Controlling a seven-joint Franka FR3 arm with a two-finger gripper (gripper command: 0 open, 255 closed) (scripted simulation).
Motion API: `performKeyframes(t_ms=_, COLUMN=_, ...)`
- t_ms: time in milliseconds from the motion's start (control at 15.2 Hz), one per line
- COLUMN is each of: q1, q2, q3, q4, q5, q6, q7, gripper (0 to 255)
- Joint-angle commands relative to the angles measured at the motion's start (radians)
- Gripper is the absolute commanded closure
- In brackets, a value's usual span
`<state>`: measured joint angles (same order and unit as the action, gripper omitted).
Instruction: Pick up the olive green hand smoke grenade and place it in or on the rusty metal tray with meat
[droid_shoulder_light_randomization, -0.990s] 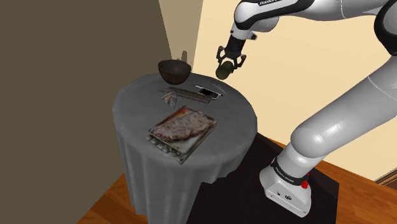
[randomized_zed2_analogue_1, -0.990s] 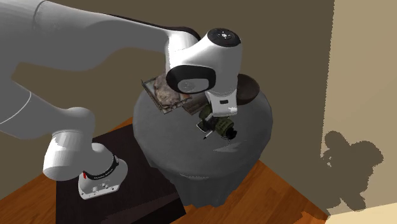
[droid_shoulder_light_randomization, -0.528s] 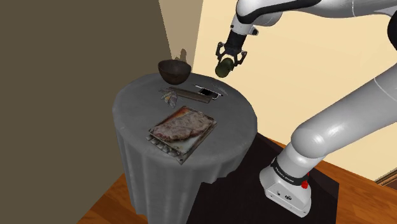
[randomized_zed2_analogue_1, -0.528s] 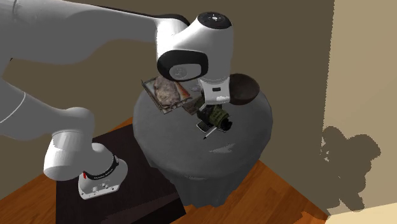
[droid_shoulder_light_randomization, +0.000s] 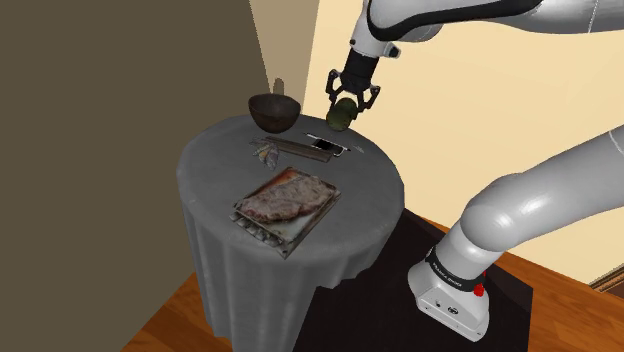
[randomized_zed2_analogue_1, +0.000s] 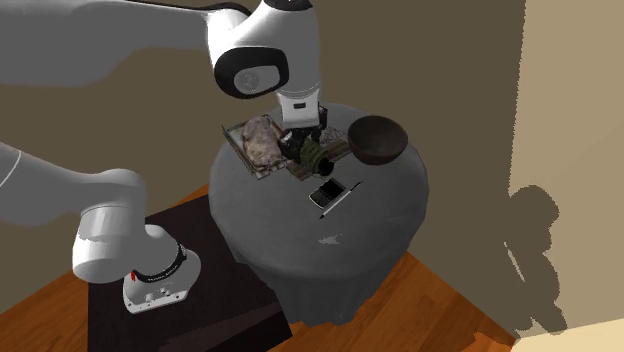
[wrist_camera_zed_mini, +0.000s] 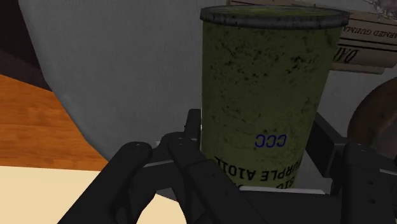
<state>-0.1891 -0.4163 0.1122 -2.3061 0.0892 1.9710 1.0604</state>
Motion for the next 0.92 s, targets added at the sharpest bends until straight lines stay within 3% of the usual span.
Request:
performKeyframes(t_ms=0, q1=0.020, q2=-0.022, q3=0.034, q4=-0.023, q5=0.013, q6=0.005, q7=0.047, gripper=255)
performKeyframes(t_ms=858, q1=0.147, q2=-0.081, q3=0.273, q4=-0.029, q5=0.108, q6=-0.018, q7=0.359, gripper=255)
